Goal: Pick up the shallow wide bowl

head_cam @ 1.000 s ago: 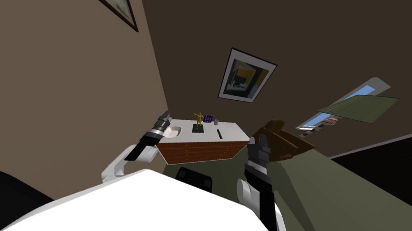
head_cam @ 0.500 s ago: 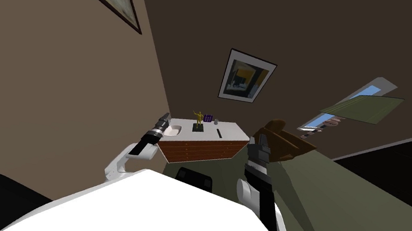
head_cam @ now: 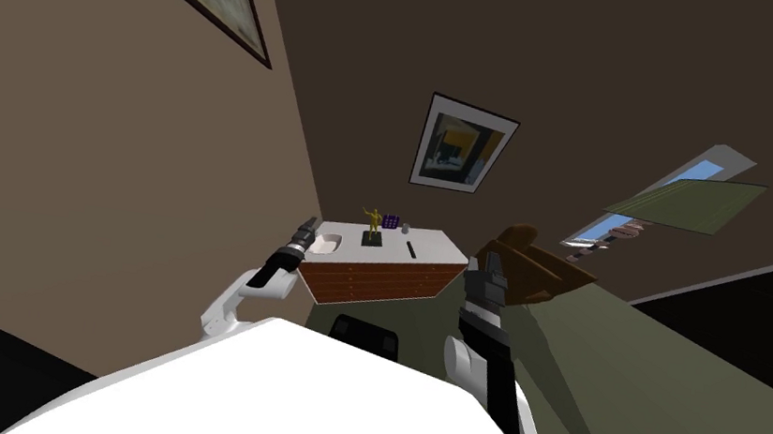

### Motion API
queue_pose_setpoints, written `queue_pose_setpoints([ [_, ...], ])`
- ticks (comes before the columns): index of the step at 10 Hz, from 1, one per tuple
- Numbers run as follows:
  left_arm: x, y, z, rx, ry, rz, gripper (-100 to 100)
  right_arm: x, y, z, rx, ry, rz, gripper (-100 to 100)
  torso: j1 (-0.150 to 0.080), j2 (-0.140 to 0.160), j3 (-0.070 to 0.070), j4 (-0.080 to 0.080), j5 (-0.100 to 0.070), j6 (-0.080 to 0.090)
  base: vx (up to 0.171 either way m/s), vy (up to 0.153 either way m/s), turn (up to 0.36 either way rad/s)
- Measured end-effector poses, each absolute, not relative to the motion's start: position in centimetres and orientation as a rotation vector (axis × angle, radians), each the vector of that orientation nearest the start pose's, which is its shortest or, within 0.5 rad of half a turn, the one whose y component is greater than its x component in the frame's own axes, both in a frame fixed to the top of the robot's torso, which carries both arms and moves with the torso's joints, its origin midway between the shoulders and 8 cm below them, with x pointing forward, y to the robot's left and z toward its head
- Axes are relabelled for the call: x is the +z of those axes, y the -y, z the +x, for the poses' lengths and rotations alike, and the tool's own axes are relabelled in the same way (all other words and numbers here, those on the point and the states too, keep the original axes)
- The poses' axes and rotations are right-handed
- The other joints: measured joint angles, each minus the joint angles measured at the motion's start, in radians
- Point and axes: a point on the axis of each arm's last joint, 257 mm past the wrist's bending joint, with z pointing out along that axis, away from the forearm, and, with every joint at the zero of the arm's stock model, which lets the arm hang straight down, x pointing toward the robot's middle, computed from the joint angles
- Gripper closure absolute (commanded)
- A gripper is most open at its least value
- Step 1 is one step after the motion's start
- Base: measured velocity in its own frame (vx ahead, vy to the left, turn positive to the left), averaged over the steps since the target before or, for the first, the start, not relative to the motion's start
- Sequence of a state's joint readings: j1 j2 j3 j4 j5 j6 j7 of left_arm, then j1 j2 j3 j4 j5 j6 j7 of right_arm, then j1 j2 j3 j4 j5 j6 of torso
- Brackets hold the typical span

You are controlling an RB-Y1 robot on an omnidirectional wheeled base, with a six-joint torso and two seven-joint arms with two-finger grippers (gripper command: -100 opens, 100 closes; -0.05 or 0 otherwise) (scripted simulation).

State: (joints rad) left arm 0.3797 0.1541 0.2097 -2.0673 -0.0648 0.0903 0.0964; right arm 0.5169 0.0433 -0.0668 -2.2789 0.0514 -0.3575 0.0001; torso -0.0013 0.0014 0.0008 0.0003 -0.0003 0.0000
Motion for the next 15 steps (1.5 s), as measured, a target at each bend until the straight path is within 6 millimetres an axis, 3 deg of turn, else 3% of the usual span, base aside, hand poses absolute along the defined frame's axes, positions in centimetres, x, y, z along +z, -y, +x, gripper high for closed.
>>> queue_pose_setpoints([
  [3, -18.3, -41.6, 42.3, -0.844, -1.09, -1.241, -100, -1.0, 31.0, 36.0, 1.154, -0.705, 0.782, 0, 0.001, -0.001, 0.0, 0.0, 0.0, 0.0, -0.014, -0.003, 0.018],
  [7, -21.7, -41.8, 41.9, -0.814, -1.117, -1.357, -100, -1.0, 31.0, 36.0, 1.154, -0.705, 0.782, 0, 0.003, -0.002, -0.001, 0.0, 0.001, 0.0, 0.005, 0.018, 0.006],
  [11, -26.0, -41.5, 41.8, -0.79, -1.17, -1.496, -100, -1.0, 31.0, 36.0, 1.154, -0.705, 0.782, 0, 0.005, -0.005, -0.003, -0.001, 0.001, 0.0, 0.042, 0.054, -0.018],
  [15, -30.9, -39.6, 41.2, -0.769, -1.247, -1.636, -100, -1.0, 31.0, 36.0, 1.154, -0.705, 0.782, 0, 0.006, -0.005, -0.003, -0.001, 0.001, 0.0, 0.051, 0.076, -0.038],
])
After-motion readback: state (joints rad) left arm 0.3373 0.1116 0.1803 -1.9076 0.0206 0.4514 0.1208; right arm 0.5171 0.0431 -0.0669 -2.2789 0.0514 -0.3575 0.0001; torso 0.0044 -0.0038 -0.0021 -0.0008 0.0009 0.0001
